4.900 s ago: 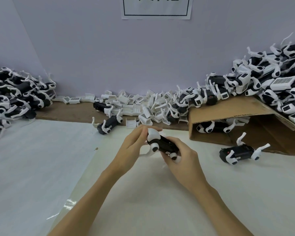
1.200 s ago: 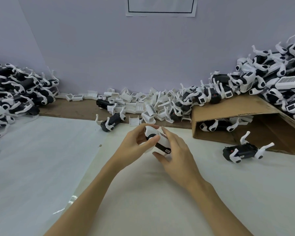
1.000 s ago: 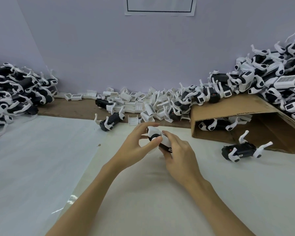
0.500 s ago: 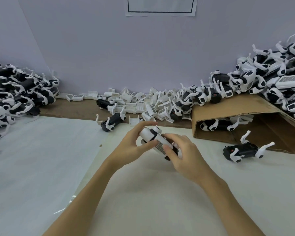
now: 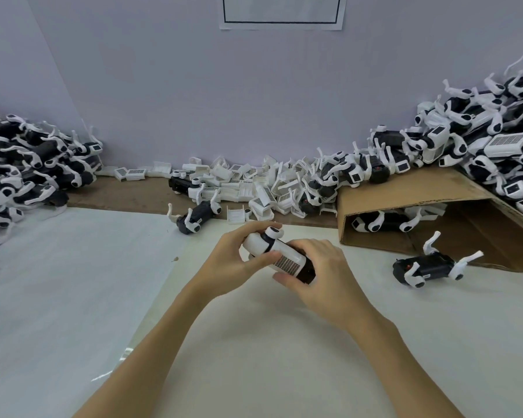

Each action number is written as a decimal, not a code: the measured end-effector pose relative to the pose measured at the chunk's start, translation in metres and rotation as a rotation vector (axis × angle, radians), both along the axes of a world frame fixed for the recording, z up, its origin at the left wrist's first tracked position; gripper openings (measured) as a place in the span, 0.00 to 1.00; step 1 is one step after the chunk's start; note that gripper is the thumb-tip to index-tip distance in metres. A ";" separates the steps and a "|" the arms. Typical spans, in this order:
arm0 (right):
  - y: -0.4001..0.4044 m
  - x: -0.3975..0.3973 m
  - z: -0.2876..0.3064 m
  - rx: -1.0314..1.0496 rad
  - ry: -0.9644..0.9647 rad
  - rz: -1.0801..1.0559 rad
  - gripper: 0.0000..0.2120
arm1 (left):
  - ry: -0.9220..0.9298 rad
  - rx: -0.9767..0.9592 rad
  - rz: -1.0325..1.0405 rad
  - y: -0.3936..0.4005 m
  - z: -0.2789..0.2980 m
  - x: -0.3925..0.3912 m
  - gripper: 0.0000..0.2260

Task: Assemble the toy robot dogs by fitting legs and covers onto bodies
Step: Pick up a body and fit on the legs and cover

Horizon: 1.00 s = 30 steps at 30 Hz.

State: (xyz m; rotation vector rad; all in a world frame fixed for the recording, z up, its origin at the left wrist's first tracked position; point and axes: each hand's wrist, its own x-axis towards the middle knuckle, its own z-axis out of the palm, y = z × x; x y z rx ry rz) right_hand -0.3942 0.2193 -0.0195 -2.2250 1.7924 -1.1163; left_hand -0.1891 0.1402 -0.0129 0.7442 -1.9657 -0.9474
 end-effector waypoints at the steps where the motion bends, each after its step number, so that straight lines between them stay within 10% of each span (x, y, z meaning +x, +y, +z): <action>1: -0.001 0.002 -0.003 0.023 -0.013 -0.008 0.20 | -0.007 0.002 -0.006 0.000 -0.001 -0.001 0.19; 14: -0.003 0.006 -0.007 0.011 -0.200 0.018 0.33 | 0.285 0.317 0.266 -0.001 0.000 -0.006 0.10; 21: -0.001 0.003 -0.008 0.111 -0.384 0.027 0.25 | 0.212 0.187 0.422 0.003 -0.004 -0.012 0.32; 30: -0.002 0.009 -0.003 0.419 -0.562 0.051 0.27 | 0.058 0.226 0.507 -0.002 0.002 -0.005 0.35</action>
